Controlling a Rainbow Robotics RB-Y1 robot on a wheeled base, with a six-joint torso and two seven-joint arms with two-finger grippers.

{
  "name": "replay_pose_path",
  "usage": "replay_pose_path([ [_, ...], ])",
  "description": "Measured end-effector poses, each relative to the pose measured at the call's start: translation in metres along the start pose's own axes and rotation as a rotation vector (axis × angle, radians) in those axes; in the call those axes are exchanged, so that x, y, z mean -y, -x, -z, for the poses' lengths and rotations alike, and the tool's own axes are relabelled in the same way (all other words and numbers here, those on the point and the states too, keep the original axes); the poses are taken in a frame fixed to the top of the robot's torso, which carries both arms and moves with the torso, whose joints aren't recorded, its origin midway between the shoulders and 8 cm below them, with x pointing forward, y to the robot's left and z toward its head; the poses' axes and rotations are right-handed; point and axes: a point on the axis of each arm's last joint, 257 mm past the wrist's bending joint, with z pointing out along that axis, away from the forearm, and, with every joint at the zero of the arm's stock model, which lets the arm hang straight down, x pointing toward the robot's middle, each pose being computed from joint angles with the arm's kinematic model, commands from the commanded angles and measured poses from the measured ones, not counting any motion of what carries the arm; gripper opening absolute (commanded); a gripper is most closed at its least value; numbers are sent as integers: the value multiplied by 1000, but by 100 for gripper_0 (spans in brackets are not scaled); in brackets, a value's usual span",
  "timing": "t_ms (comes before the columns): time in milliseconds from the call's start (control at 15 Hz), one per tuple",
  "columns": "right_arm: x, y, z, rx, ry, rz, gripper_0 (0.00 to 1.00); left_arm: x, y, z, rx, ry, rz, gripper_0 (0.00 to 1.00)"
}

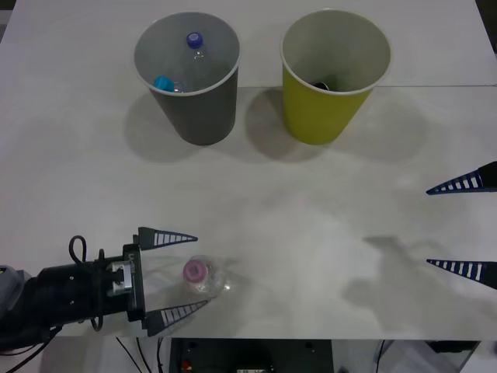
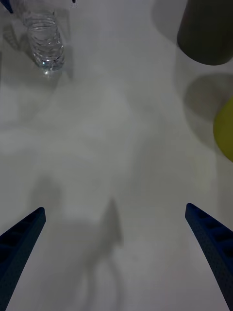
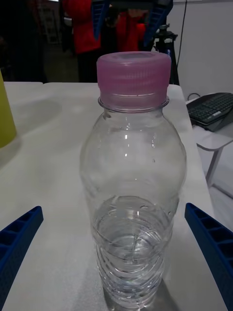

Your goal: Put the can into the green bin and the plastic bottle into the gray bin

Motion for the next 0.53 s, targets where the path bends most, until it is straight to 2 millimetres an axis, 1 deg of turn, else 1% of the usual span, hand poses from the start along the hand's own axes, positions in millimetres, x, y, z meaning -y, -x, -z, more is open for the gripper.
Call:
replay_pose_path([
  [533, 0, 0, 0, 0, 0, 0, 100, 2, 3, -38, 16, 4, 27, 100],
])
